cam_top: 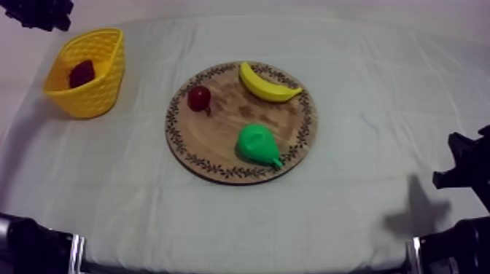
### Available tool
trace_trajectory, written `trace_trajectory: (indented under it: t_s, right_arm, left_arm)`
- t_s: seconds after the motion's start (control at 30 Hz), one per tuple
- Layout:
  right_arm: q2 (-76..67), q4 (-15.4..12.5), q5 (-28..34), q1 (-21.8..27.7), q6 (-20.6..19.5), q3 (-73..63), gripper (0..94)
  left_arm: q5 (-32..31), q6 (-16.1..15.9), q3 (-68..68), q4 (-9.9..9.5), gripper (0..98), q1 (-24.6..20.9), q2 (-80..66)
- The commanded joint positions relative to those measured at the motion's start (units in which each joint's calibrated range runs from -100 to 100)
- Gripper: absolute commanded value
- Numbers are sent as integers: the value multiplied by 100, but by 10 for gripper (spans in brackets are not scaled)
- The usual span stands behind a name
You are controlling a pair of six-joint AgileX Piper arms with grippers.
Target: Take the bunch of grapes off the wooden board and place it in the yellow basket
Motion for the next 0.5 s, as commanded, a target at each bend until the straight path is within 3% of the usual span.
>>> trace_trajectory:
  t_s: [0.0, 0.33, 0.47]
  right_arm:
    - [0, 0, 0, -1, 1, -4, 3]
    - [0, 0, 0, -1, 1, -4, 3]
    - [0, 0, 0, -1, 1, -4, 3]
  left_arm:
    - [-494, -59, 779, 12, 353, 5, -771]
    - [-1906, -66, 3083, 51, 185, 11, -3336]
    - [-2382, -127, 4002, 155, 62, -19, -4601]
